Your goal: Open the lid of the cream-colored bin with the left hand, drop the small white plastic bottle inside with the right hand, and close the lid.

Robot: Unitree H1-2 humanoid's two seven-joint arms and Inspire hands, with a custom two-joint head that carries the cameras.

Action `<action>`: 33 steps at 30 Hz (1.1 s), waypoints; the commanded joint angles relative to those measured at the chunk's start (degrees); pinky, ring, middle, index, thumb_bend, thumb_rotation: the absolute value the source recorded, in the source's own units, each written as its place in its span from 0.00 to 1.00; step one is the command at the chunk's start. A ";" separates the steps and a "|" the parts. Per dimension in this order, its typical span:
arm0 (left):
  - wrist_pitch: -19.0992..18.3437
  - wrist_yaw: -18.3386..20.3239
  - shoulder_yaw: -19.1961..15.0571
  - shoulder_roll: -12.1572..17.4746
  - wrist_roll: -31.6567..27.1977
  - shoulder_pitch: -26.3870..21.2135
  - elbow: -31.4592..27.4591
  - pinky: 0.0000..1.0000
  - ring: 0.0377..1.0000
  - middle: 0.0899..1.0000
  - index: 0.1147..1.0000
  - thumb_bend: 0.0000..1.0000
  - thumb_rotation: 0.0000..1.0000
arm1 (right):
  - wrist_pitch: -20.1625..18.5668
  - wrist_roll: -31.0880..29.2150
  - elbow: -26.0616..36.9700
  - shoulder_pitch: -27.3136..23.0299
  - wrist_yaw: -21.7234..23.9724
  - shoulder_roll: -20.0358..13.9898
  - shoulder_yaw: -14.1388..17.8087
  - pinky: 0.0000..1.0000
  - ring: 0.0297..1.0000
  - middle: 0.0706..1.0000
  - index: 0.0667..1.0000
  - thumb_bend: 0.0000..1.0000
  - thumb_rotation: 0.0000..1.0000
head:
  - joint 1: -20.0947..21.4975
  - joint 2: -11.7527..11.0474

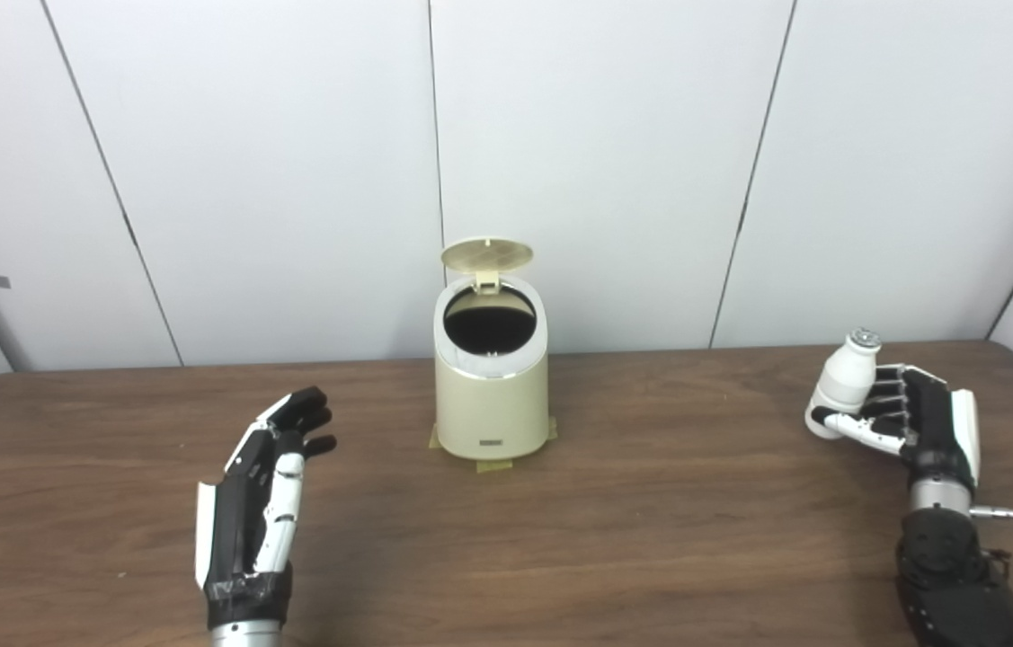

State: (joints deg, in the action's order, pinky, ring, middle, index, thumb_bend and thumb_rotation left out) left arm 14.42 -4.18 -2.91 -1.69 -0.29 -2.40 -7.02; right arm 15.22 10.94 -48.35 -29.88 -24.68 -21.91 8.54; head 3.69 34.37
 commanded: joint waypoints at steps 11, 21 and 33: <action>1.18 0.48 0.40 0.09 -0.10 -1.73 -2.02 0.71 0.78 0.78 0.76 0.30 0.67 | 0.43 -1.13 8.25 -0.82 0.75 -0.23 0.47 0.38 0.43 0.45 0.44 0.53 0.00 | 0.15 -0.12; 2.22 0.24 0.65 0.11 0.64 -1.90 -1.20 0.70 0.78 0.78 0.76 0.31 0.66 | -0.22 -3.82 23.50 0.50 6.94 2.22 -0.01 0.33 0.40 0.46 0.47 0.52 0.00 | 0.01 -0.37; 2.68 -0.44 0.61 -0.46 1.63 -2.21 -0.54 0.71 0.78 0.77 0.74 0.33 0.66 | -11.92 0.49 42.79 0.85 11.37 5.78 -3.11 0.26 0.38 0.43 0.47 0.52 0.00 | -0.15 -0.45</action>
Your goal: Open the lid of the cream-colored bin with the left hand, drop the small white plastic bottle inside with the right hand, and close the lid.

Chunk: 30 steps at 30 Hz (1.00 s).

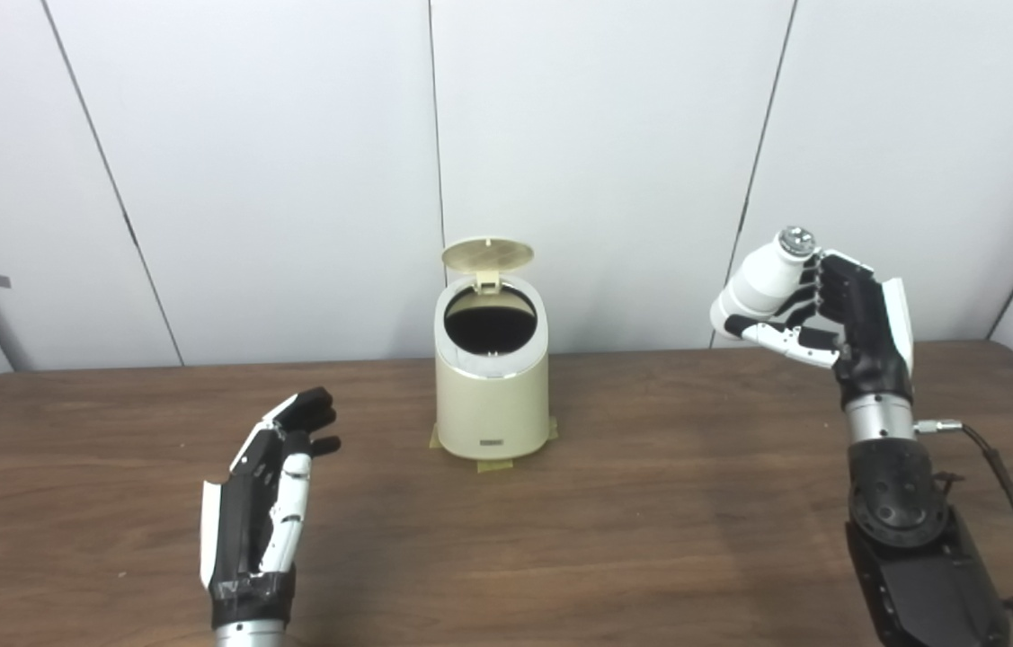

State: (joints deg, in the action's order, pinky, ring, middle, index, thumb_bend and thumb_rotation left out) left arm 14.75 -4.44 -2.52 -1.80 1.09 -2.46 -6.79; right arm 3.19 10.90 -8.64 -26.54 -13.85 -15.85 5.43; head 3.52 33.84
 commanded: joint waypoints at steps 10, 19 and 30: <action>2.54 -0.46 0.39 -0.77 1.02 -2.55 -0.37 0.70 0.77 0.77 0.74 0.32 0.65 | 1.92 1.09 9.23 -2.85 5.82 2.57 -4.26 0.37 0.43 0.46 0.45 0.52 0.00 | -0.26 -0.45; 3.16 -0.87 0.38 -1.32 1.17 -3.01 1.09 0.71 0.77 0.77 0.74 0.32 0.66 | 1.87 3.45 8.61 -4.34 7.87 6.02 -7.34 0.35 0.43 0.45 0.45 0.52 0.00 | -0.86 -2.00; 2.83 -1.26 0.41 -2.02 2.16 -3.13 1.23 0.72 0.78 0.77 0.74 0.29 0.66 | -0.02 5.51 10.13 -6.27 10.58 10.14 -10.84 0.31 0.41 0.44 0.47 0.52 0.00 | -1.44 -2.75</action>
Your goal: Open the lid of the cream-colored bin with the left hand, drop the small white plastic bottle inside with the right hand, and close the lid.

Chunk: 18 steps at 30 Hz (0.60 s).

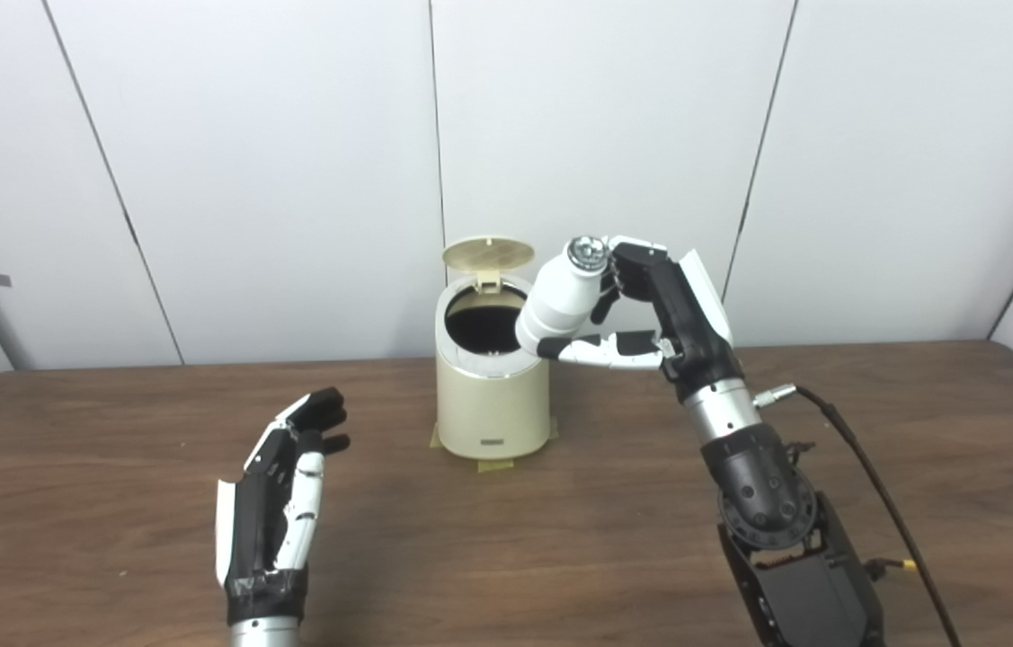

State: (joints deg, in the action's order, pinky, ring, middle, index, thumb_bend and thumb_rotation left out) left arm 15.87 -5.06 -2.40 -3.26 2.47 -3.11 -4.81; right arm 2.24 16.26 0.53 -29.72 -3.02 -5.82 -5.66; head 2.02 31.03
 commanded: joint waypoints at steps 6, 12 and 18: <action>2.13 -1.08 0.49 -0.53 1.88 -2.62 -0.42 0.71 0.78 0.77 0.74 0.28 0.68 | 0.31 1.37 -0.69 -4.91 -0.41 2.12 -0.47 0.35 0.44 0.43 0.45 0.52 0.00 | -0.17 -0.11; 0.79 -1.38 0.60 -0.88 1.95 -2.51 -1.21 0.71 0.78 0.77 0.74 0.29 0.67 | 1.26 2.24 -4.77 -7.72 -0.59 2.65 -1.01 0.38 0.44 0.43 0.45 0.52 0.00 | -0.43 -0.21; 0.66 -1.21 0.74 -0.89 1.68 -2.21 -1.57 0.72 0.79 0.78 0.75 0.27 0.68 | 5.38 3.83 -12.13 -10.51 -2.81 2.71 -1.54 0.31 0.41 0.44 0.47 0.52 0.00 | -0.47 -0.17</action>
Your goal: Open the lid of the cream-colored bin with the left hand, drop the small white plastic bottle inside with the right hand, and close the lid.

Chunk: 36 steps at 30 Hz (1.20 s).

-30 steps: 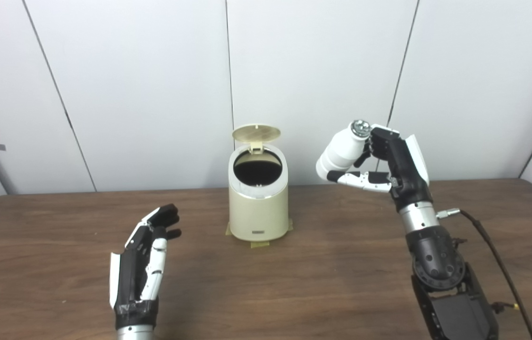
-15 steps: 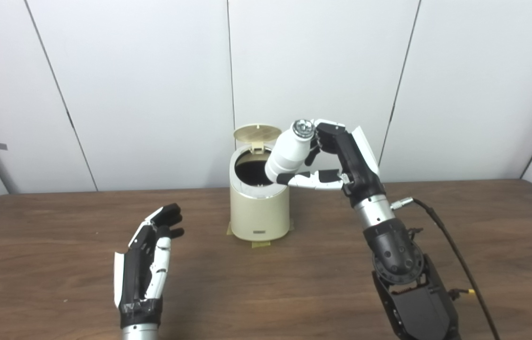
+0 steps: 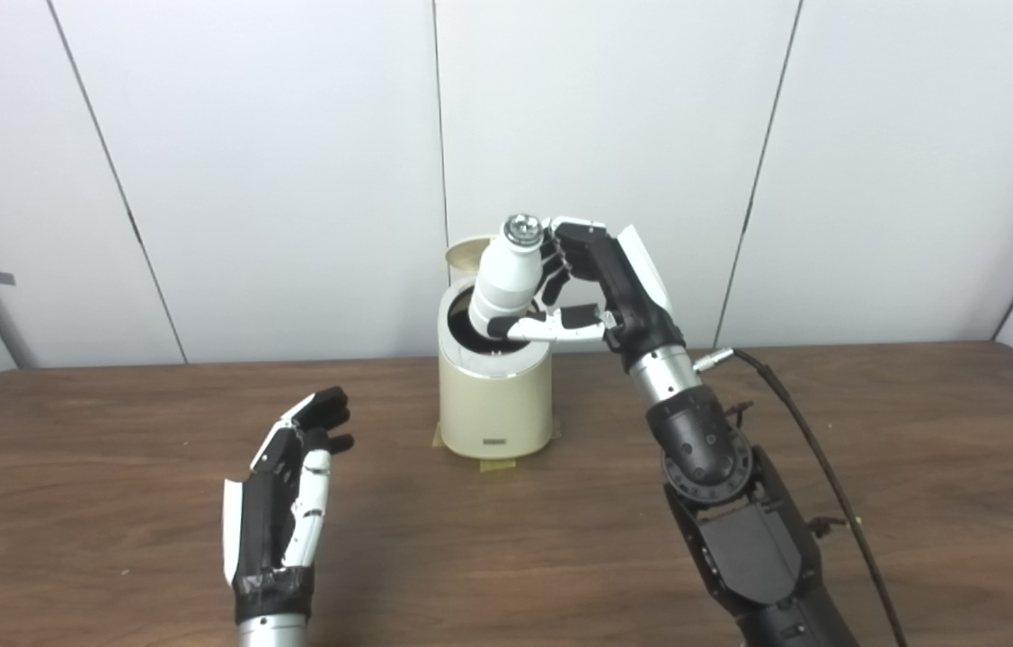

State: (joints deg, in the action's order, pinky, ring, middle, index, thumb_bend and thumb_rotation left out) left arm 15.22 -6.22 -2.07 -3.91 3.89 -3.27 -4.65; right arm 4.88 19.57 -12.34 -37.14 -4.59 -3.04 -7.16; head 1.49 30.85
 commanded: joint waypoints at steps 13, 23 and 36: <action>1.40 -0.39 0.48 -0.30 0.55 -1.93 -1.96 0.72 0.79 0.78 0.76 0.29 0.68 | 10.35 5.47 -14.86 -8.16 -9.52 0.83 -1.81 0.34 0.41 0.45 0.46 0.52 0.00 | 0.04 -0.04; 1.87 -0.28 0.42 -0.16 0.16 -1.83 -1.88 0.72 0.78 0.78 0.75 0.30 0.68 | 16.66 13.36 -25.02 -11.39 -20.47 -0.15 -4.93 0.32 0.40 0.44 0.47 0.52 0.00 | -0.28 0.05; 2.49 -0.45 0.49 -0.32 0.44 -1.88 -1.90 0.71 0.78 0.77 0.74 0.30 0.67 | 17.37 16.77 -29.11 -12.21 -24.44 -1.25 -7.47 0.34 0.41 0.47 0.46 0.52 0.00 | -0.37 0.16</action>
State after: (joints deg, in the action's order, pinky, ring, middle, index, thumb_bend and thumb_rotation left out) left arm 15.35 -6.45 -1.93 -3.94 3.85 -3.26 -4.68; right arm 20.71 37.28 -42.30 -46.00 -28.42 -3.76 -15.03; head 1.05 30.94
